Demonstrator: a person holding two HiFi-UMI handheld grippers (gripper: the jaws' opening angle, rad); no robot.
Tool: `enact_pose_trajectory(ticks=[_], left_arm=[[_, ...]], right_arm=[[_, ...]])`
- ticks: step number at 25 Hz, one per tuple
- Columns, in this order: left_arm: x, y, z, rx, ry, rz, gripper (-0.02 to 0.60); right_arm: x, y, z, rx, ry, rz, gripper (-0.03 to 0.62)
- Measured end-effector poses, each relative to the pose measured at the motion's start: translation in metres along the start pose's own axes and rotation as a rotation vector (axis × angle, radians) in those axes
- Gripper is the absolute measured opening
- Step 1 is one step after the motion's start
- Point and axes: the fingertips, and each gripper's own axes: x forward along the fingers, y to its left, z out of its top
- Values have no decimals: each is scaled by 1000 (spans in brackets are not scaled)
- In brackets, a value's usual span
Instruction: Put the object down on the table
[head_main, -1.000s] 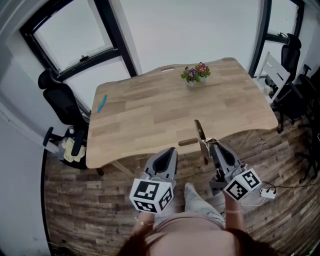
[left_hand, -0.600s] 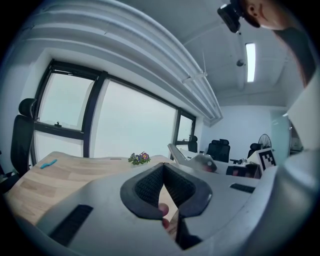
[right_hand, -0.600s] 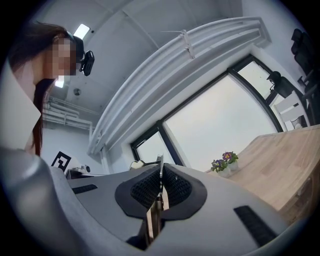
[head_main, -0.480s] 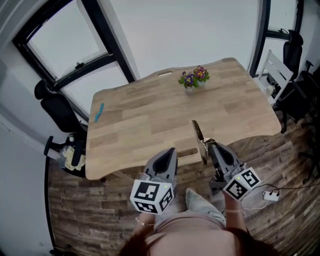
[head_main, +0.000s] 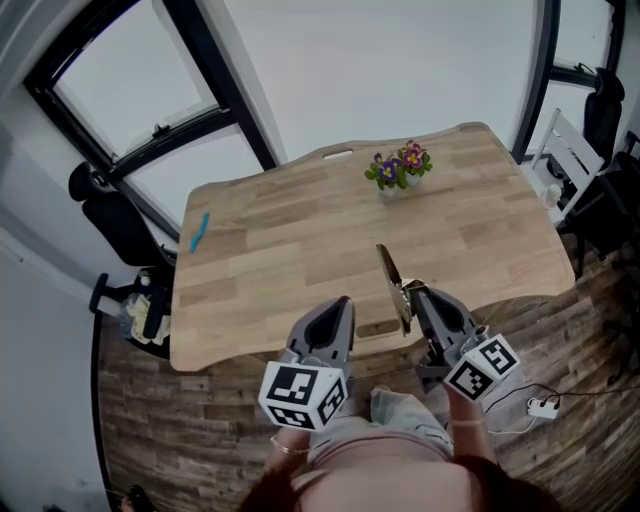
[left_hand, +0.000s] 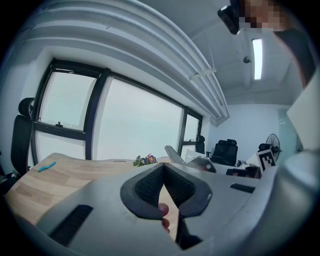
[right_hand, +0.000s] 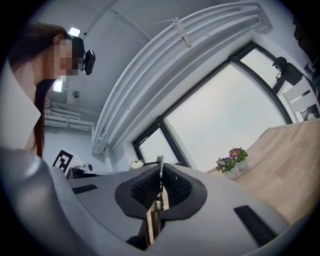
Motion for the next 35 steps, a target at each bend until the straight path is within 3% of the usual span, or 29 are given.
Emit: enact_pose_trajectory(ticks=[11,24,35], left_arm=[[25,26,9,-10,2,25,0],[68,69,35,9,-7,-42,0],[90,101,38,2,-1,-92,0]], right_arm=[[49,-13,-10,7,49,52,2],[100,-33,-19,-23,72,9,2],[135,-51,-46,-108,156,-27,2]])
